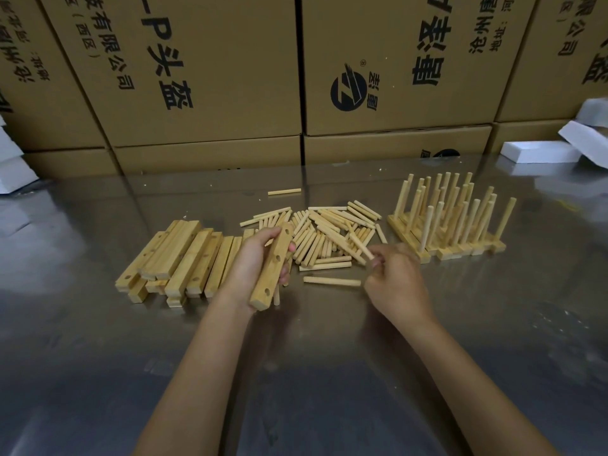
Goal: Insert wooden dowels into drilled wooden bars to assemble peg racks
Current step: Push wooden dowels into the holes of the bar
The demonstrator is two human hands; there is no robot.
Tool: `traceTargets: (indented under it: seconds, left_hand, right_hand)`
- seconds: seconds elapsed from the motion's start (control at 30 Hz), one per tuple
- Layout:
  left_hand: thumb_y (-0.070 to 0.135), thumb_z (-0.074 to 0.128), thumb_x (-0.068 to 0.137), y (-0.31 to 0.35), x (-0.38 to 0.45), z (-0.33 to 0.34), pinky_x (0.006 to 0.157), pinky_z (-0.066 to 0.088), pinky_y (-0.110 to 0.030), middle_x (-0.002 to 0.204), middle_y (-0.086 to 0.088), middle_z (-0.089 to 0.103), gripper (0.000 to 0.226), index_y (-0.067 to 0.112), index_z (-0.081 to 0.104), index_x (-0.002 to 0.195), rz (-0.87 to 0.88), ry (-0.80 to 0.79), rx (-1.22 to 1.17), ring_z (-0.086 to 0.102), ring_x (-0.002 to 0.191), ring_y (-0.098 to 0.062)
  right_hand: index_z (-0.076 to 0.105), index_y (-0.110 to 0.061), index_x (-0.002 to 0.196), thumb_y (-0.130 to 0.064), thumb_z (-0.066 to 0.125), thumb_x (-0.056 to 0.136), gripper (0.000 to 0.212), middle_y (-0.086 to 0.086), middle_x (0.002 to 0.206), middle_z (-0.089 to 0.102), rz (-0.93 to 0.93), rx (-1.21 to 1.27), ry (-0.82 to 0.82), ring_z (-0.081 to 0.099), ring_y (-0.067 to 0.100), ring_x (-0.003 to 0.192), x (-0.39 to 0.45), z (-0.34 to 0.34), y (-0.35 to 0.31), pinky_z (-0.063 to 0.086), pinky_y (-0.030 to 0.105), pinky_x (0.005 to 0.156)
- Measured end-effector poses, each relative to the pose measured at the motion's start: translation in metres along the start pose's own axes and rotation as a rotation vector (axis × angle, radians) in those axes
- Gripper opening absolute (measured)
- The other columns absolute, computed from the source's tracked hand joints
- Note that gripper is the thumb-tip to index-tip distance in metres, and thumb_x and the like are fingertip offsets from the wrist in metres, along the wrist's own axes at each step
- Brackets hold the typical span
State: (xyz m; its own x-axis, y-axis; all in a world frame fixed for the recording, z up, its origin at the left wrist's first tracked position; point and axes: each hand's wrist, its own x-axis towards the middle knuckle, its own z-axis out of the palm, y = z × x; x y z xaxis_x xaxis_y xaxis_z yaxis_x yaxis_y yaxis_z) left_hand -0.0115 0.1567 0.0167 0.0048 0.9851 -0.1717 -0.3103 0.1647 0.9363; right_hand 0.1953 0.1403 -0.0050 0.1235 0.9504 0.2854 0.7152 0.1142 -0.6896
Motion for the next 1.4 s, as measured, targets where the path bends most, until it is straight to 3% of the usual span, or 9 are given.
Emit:
traceTargets:
  seconds: [0.07, 0.17, 0.27, 0.57, 0.8, 0.9, 1.07, 1.2, 1.4]
  left_hand:
    - [0.030, 0.046, 0.102, -0.003, -0.002, 0.004, 0.038, 0.041, -0.022, 0.074, -0.001, 0.063, 0.032, 0.011, 0.060, 0.125, -0.034, -0.011, 0.050, 0.049, 0.046, -0.013]
    - [0.028, 0.044, 0.104, -0.007, -0.006, 0.013, 0.039, 0.041, -0.023, 0.076, -0.003, 0.065, 0.033, 0.012, 0.060, 0.127, -0.075, -0.093, 0.051, 0.051, 0.049, -0.014]
    - [0.028, 0.045, 0.104, -0.010, -0.008, 0.018, 0.040, 0.040, -0.022, 0.077, -0.002, 0.066, 0.032, 0.015, 0.063, 0.127, -0.093, -0.172, 0.082, 0.051, 0.050, -0.013]
    - [0.030, 0.051, 0.100, -0.008, -0.006, 0.009, 0.041, 0.040, -0.022, 0.085, -0.004, 0.066, 0.030, 0.032, 0.072, 0.121, -0.041, -0.289, 0.208, 0.052, 0.052, -0.014]
    - [0.026, 0.052, 0.101, -0.009, -0.006, 0.011, 0.042, 0.040, -0.023, 0.083, -0.008, 0.065, 0.030, 0.029, 0.069, 0.124, -0.002, -0.266, 0.303, 0.052, 0.050, -0.016]
    - [0.024, 0.052, 0.102, -0.011, -0.007, 0.013, 0.043, 0.038, -0.024, 0.081, -0.008, 0.064, 0.029, 0.028, 0.069, 0.125, 0.007, -0.248, 0.317, 0.050, 0.051, -0.017]
    - [0.026, 0.049, 0.103, -0.009, -0.010, 0.015, 0.044, 0.038, -0.023, 0.083, -0.007, 0.063, 0.033, 0.029, 0.063, 0.132, 0.033, -0.293, 0.304, 0.048, 0.052, -0.015]
    - [0.024, 0.048, 0.103, -0.007, -0.011, 0.016, 0.045, 0.036, -0.024, 0.081, -0.005, 0.062, 0.033, 0.028, 0.062, 0.133, 0.038, -0.290, 0.325, 0.048, 0.051, -0.014]
    - [0.024, 0.049, 0.104, -0.007, -0.011, 0.015, 0.044, 0.036, -0.022, 0.075, -0.004, 0.061, 0.032, 0.029, 0.065, 0.131, 0.025, -0.277, 0.410, 0.048, 0.050, -0.013]
  right_hand:
    - [0.067, -0.015, 0.113, -0.006, 0.048, 0.094, 0.028, 0.000, 0.106, 0.049, 0.015, 0.062, 0.041, 0.052, 0.019, 0.107, 0.002, -0.007, 0.000, 0.037, 0.025, 0.083]
    - [0.060, -0.028, 0.090, -0.013, 0.051, 0.094, 0.018, -0.009, 0.083, 0.061, -0.051, 0.234, 0.027, 0.055, 0.001, 0.071, -0.003, -0.012, -0.008, 0.037, 0.020, 0.057]
    - [0.058, -0.028, 0.088, -0.021, 0.052, 0.094, 0.011, -0.004, 0.068, 0.064, -0.136, 0.263, -0.091, 0.055, 0.007, 0.057, -0.014, -0.006, -0.018, 0.039, 0.031, 0.051]
    - [0.061, -0.031, 0.089, -0.032, 0.056, 0.094, 0.007, -0.006, 0.075, 0.070, -0.263, 0.076, -0.037, 0.070, 0.013, 0.076, -0.016, -0.008, -0.014, 0.054, 0.037, 0.063]
    - [0.061, -0.023, 0.096, -0.026, 0.056, 0.097, 0.006, -0.001, 0.071, 0.066, -0.379, 0.108, -0.077, 0.065, 0.020, 0.067, -0.014, -0.009, -0.007, 0.055, 0.044, 0.064]
    - [0.062, -0.022, 0.094, -0.023, 0.056, 0.096, 0.006, -0.003, 0.065, 0.063, -0.392, 0.064, -0.068, 0.060, 0.016, 0.060, -0.015, -0.006, -0.008, 0.051, 0.039, 0.056]
    - [0.064, -0.022, 0.087, -0.023, 0.056, 0.098, 0.014, -0.012, 0.049, 0.044, -0.296, 0.136, -0.026, 0.047, 0.008, 0.048, -0.016, -0.001, -0.006, 0.023, 0.020, 0.044]
    - [0.064, -0.020, 0.087, -0.024, 0.054, 0.099, 0.017, -0.005, 0.059, 0.055, -0.257, 0.161, -0.037, 0.047, 0.010, 0.049, -0.018, 0.002, -0.007, 0.030, 0.028, 0.047]
    - [0.064, -0.017, 0.090, -0.023, 0.054, 0.099, 0.016, -0.004, 0.061, 0.058, -0.328, 0.090, -0.005, 0.051, 0.012, 0.053, -0.020, 0.002, -0.008, 0.030, 0.027, 0.046]
